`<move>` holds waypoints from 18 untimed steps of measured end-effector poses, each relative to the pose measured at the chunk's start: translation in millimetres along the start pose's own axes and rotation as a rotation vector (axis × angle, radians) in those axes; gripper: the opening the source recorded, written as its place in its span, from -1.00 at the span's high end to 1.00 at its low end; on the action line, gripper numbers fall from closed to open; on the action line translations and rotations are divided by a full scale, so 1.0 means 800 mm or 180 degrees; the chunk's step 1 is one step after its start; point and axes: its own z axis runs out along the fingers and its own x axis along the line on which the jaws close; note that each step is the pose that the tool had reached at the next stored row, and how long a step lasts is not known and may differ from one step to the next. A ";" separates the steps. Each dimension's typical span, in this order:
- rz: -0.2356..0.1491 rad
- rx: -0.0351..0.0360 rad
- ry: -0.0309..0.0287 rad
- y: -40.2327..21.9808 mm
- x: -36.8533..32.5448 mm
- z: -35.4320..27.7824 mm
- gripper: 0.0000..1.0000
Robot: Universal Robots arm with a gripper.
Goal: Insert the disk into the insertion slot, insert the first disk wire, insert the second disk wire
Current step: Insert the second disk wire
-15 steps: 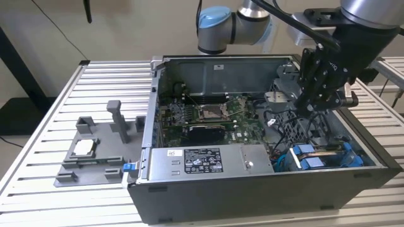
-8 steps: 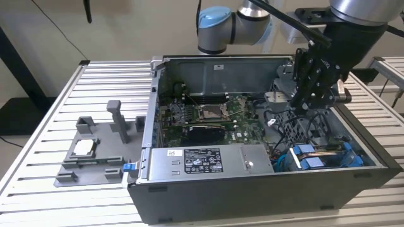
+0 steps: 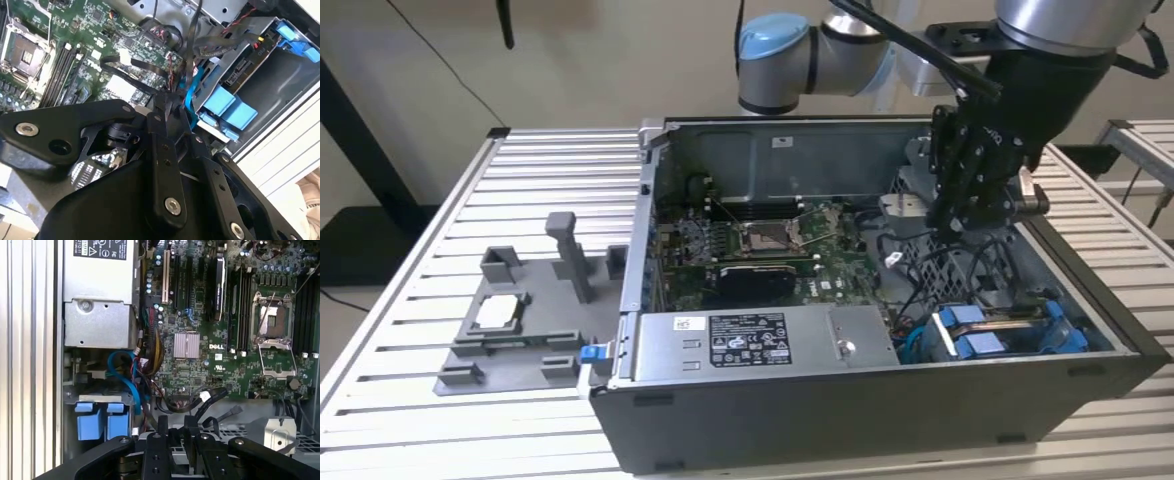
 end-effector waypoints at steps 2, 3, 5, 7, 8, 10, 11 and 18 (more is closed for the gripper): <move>-0.0024 0.0004 0.0017 0.0012 -0.0042 0.0005 0.45; -0.0036 0.0003 0.0025 0.0021 -0.0049 0.0007 0.45; -0.0057 0.0002 0.0045 0.0049 -0.0052 0.0007 0.45; -0.0076 0.0003 0.0070 0.0081 -0.0053 0.0007 0.50; -0.0083 0.0005 0.0082 0.0094 -0.0053 0.0007 0.50; -0.0090 0.0019 0.0097 0.0107 -0.0054 0.0007 0.64; -0.0093 0.0036 0.0102 0.0110 -0.0054 0.0008 0.64; -0.0126 0.0095 0.0244 0.0116 -0.0040 0.0006 0.64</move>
